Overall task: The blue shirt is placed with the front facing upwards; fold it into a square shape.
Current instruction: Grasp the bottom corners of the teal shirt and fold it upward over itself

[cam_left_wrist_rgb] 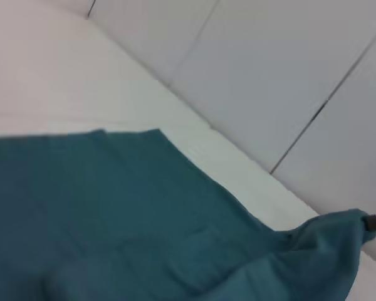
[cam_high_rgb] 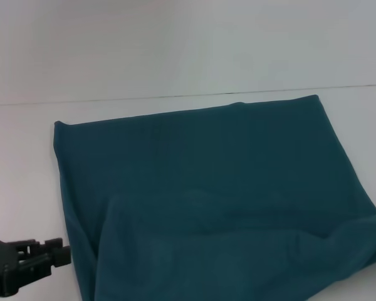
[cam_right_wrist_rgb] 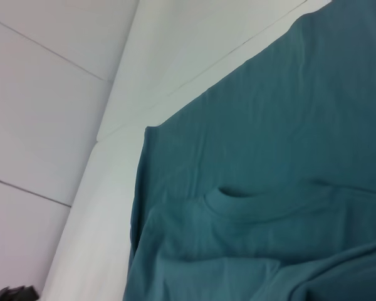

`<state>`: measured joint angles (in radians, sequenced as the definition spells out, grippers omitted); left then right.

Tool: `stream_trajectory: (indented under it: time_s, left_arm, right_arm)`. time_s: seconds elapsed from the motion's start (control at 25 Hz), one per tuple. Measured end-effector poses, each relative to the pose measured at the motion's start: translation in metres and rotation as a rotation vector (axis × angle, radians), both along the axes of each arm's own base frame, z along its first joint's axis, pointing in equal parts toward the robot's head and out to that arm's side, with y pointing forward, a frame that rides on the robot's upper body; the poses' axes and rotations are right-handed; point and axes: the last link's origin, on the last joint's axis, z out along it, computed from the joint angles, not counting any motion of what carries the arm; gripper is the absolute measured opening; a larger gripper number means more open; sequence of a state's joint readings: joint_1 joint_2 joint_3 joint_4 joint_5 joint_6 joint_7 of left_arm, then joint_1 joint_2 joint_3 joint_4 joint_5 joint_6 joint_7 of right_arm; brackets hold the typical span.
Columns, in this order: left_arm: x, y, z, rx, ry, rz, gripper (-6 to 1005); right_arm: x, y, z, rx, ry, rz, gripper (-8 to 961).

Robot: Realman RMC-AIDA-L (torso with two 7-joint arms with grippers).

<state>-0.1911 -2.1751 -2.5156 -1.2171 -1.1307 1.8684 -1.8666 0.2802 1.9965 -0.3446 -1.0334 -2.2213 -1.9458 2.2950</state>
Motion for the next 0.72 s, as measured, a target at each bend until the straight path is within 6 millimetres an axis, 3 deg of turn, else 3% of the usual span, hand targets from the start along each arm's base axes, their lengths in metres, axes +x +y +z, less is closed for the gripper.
stream_trajectory:
  time_s: [0.2,0.64,0.72]
  left_arm:
    - [-0.002,-0.002,0.0,0.015,0.022,-0.014,237]
    - [-0.003,0.005,-0.032,-0.178,0.181,0.101,748]
    - [-0.004,0.006,-0.036,-0.208,0.209,0.123,800]
  right_arm:
    - [0.002,0.006,0.0,0.003,0.005,-0.001,49]
    - [0.006,0.027,-0.002,0.006,-0.009,-0.009,50]
    - [0.006,0.03,-0.002,0.003,-0.014,-0.009,49]
